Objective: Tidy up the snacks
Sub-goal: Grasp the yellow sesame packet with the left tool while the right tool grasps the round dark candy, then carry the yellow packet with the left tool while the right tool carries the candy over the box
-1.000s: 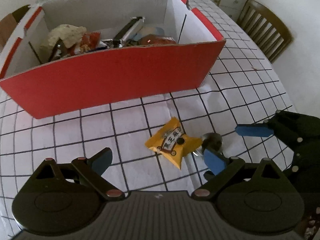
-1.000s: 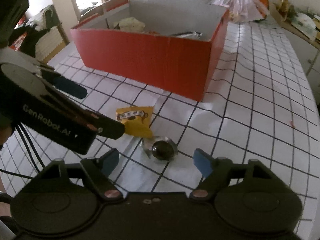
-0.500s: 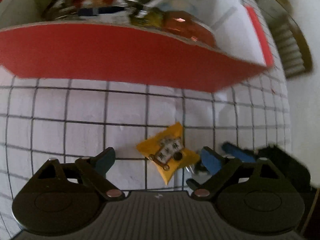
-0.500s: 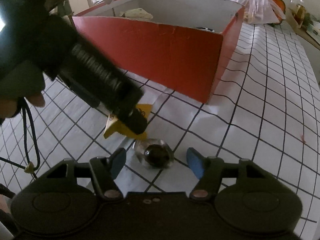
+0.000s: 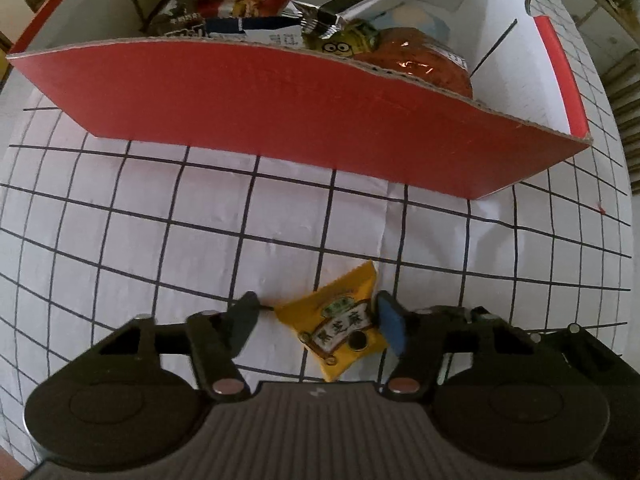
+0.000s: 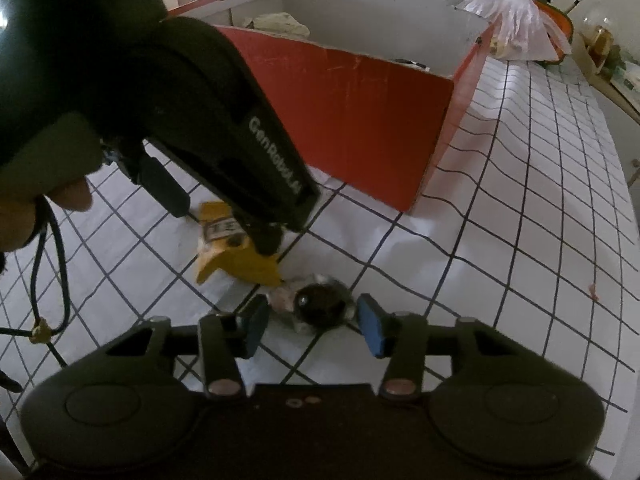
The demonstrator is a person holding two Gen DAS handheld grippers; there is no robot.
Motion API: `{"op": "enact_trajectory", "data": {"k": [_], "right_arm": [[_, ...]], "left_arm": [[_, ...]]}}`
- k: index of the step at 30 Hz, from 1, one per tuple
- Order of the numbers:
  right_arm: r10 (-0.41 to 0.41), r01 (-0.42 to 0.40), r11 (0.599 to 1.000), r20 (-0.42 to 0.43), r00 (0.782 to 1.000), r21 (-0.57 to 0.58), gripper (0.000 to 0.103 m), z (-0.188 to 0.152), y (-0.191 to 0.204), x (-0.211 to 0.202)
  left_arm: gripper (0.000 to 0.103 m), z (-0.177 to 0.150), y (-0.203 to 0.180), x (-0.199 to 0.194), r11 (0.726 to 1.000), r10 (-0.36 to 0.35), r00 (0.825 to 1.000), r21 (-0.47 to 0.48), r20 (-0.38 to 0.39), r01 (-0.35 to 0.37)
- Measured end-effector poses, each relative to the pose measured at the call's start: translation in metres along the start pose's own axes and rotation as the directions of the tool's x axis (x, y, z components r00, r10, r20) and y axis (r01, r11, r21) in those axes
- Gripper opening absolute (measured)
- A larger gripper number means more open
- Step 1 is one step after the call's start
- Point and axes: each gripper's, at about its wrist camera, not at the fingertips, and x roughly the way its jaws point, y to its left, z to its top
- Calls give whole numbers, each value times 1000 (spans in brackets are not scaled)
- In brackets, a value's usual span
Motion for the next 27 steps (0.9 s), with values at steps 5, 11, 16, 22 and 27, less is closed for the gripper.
{"op": "enact_trajectory", "data": {"k": [5, 11, 16, 22, 27], "right_arm": [[-13, 13, 1000, 0, 1000, 25, 43, -2, 1, -2], [-19, 19, 995, 0, 1000, 100, 42, -1, -3, -5], [-26, 23, 989, 16, 1000, 149, 42, -3, 1, -15], [-52, 44, 980, 36, 998, 193, 42, -2, 8, -28], [-80, 65, 972, 55, 995, 224, 42, 1, 17, -38]], "left_arm": [[49, -7, 16, -5, 999, -28, 1000, -17, 7, 28], [48, -12, 37, -9, 996, -72, 997, -49, 8, 73], [48, -16, 52, -10, 993, -90, 996, -70, 1, 90], [48, -24, 72, -19, 991, -107, 994, -74, 14, 108], [48, -23, 88, -28, 990, -126, 991, -55, 46, 128]]}}
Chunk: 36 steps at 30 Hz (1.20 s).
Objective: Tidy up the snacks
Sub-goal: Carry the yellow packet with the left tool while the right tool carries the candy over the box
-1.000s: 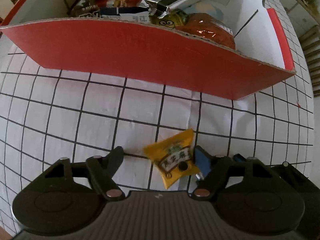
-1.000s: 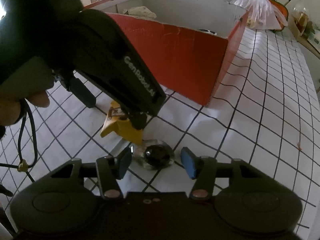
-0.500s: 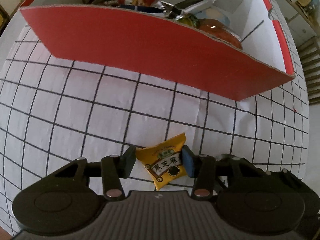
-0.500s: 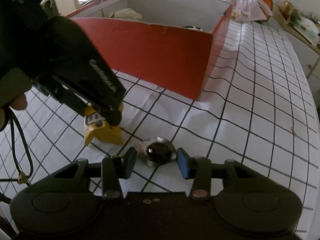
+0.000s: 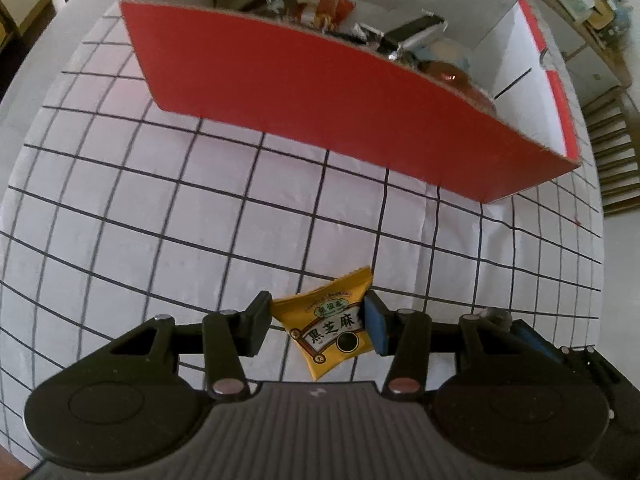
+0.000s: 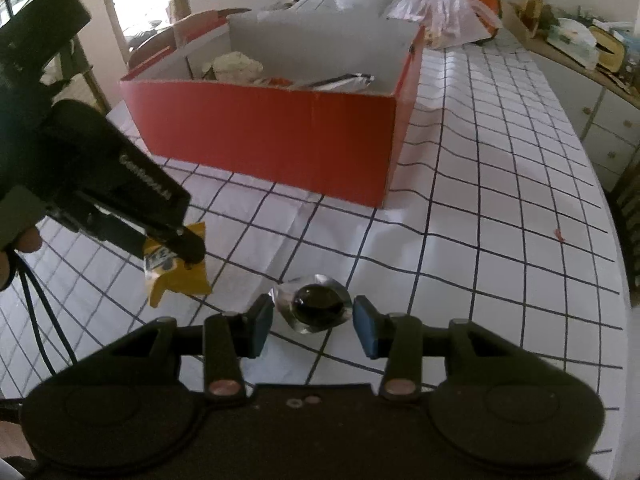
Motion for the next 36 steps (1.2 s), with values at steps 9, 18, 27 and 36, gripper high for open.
{"op": "enact_trajectory", "data": {"k": [9, 18, 27, 36], "right_arm": [[-36, 36, 999, 69, 997, 13, 42, 8, 30, -28], [-88, 85, 996, 168, 982, 28, 42, 31, 60, -58], [-121, 110, 992, 241, 963, 59, 42, 70, 72, -72], [-117, 108, 993, 249, 961, 51, 42, 117, 52, -52]], "left_arm": [[48, -3, 22, -51, 997, -41, 995, 64, 92, 35], [48, 6, 34, -98, 987, -86, 974, 153, 211, 54], [48, 34, 34, -140, 968, -134, 941, 246, 311, 56], [48, 79, 15, -139, 961, -114, 932, 275, 344, 16]]}}
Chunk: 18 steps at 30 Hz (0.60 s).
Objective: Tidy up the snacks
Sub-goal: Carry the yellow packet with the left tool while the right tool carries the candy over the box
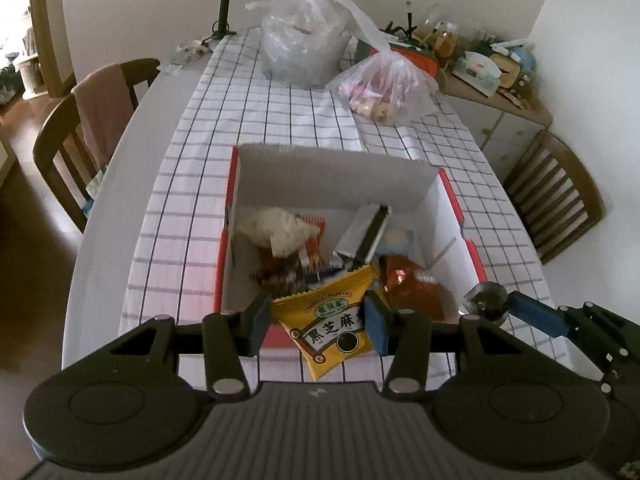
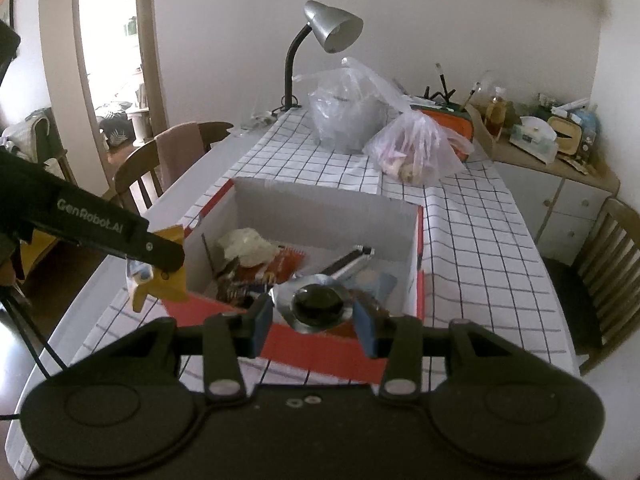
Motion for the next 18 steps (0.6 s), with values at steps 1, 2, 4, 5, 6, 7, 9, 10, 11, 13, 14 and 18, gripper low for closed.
{"op": "enact_trajectory", "data": {"k": [1, 2, 4, 5, 6, 7, 9, 10, 11, 13, 14, 18], "right_arm": [[2, -2, 1000, -5, 1000, -1, 42, 2, -2, 5], [5, -5, 1000, -12, 1000, -2, 42, 5, -5, 12], [12, -12, 1000, -31, 999, -8, 42, 10, -9, 26], [15, -16, 1000, -43, 999, -13, 42, 12, -12, 34], [17, -18, 1000, -53, 998, -17, 42, 12, -14, 40], [20, -21, 1000, -65, 998, -19, 42, 14, -16, 48], [32, -34, 999, -96, 995, -17, 42, 17, -21, 64], [33, -35, 999, -110, 993, -19, 43, 18, -23, 71], [33, -36, 999, -124, 992, -23, 43, 18, -24, 78], [35, -40, 999, -146, 989, -28, 43, 19, -28, 91], [37, -42, 999, -155, 987, -28, 43, 20, -30, 96], [43, -53, 998, -193, 980, -43, 43, 21, -34, 115]], "left_arm": [[48, 6, -1, 6, 1000, -1, 1000, 4, -6, 1], [48, 10, -2, 11, 1000, 2, 1000, 5, -9, -2], [48, 20, -5, 24, 1000, 10, 1000, 16, -17, -9], [48, 24, -6, 29, 1000, 13, 1000, 20, -21, -12], [48, 27, -7, 35, 1000, 19, 999, 22, -26, -18], [48, 31, -9, 42, 999, 20, 999, 30, -34, -19], [48, 37, -11, 54, 999, 26, 999, 40, -41, -24], [48, 39, -12, 59, 999, 31, 998, 45, -46, -28], [49, 42, -14, 66, 998, 34, 998, 49, -53, -32], [49, 45, -15, 78, 998, 35, 997, 56, -71, -31], [49, 46, -16, 84, 997, 39, 996, 64, -80, -34], [49, 49, -18, 106, 997, 50, 991, 71, -121, -42]]}}
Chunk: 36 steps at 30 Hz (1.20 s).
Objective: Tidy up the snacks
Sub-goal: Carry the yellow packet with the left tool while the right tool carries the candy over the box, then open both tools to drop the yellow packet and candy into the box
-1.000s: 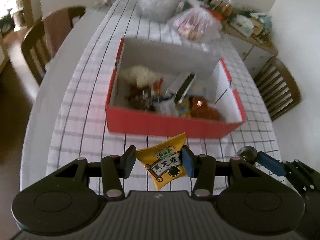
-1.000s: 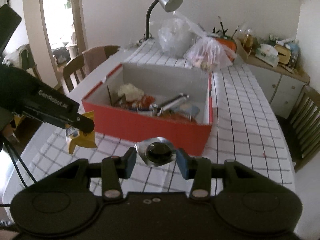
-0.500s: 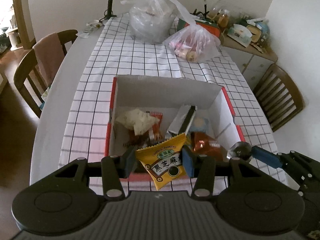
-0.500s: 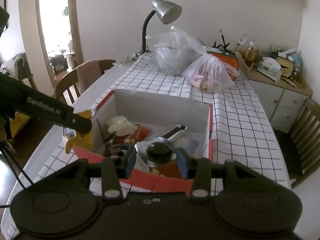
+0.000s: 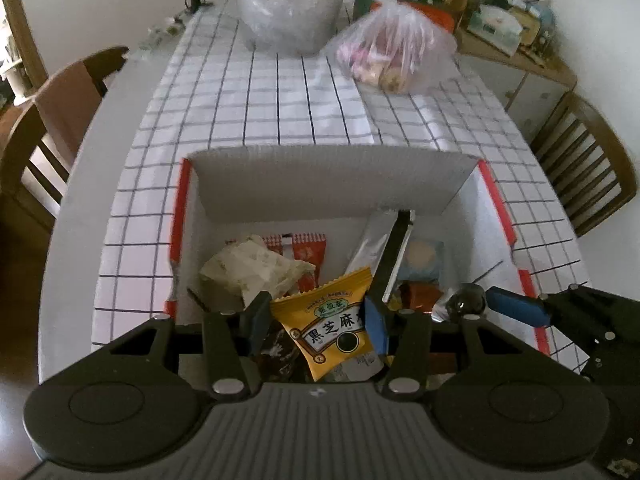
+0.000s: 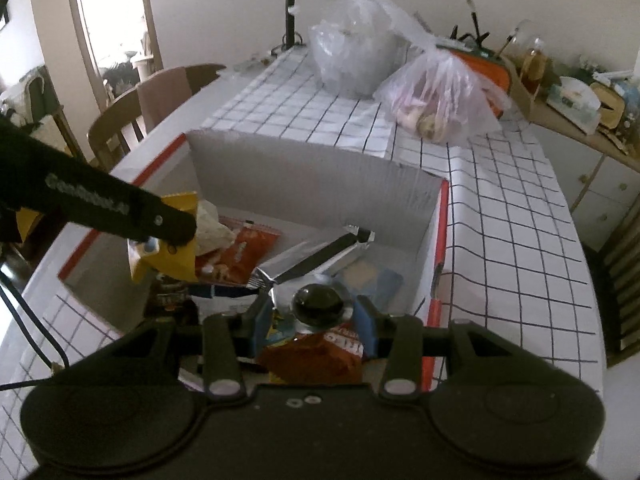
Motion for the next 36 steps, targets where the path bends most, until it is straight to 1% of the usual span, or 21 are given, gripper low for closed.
{"op": "enact_trajectory", "data": {"k": [4, 11, 18, 20, 23, 28, 31, 33, 35, 36], "right_arm": [[5, -6, 1000, -42, 999, -12, 43, 0, -2, 14], [16, -17, 1000, -72, 997, -15, 44, 0, -6, 28], [30, -30, 1000, -73, 997, -3, 44, -4, -10, 29], [35, -34, 999, -63, 997, 7, 46, -5, -12, 26], [39, -38, 999, -45, 998, 25, 54, -6, -14, 20], [41, -41, 998, -8, 999, 50, 63, -7, -16, 6], [41, -42, 997, 15, 999, 60, 64, -8, -15, -5], [40, -42, 997, 31, 999, 71, 68, -9, -14, -12], [43, -46, 996, 46, 998, 80, 70, -9, -14, -19], [43, -47, 995, 53, 998, 84, 74, -10, -13, -23]], "left_arm": [[49, 2, -2, 16, 1000, 9, 999, 8, -30, -9], [48, 0, -4, 36, 1000, 17, 997, 13, -72, -16], [48, -6, -3, 39, 1000, 9, 997, 8, -72, -9], [48, -8, -3, 36, 1000, 9, 998, 10, -66, -8], [49, -12, -3, 31, 1000, 9, 998, 11, -57, -8], [55, -17, -2, 17, 1000, 1, 1000, 9, -28, -1], [57, -21, -1, 7, 1000, -6, 1000, 8, -10, 6], [63, -23, 0, 0, 1000, -7, 1000, 7, 3, 7], [63, -26, 0, -8, 1000, -8, 1000, 7, 18, 8], [64, -27, 1, -12, 1000, -7, 1000, 9, 24, 7]]}}
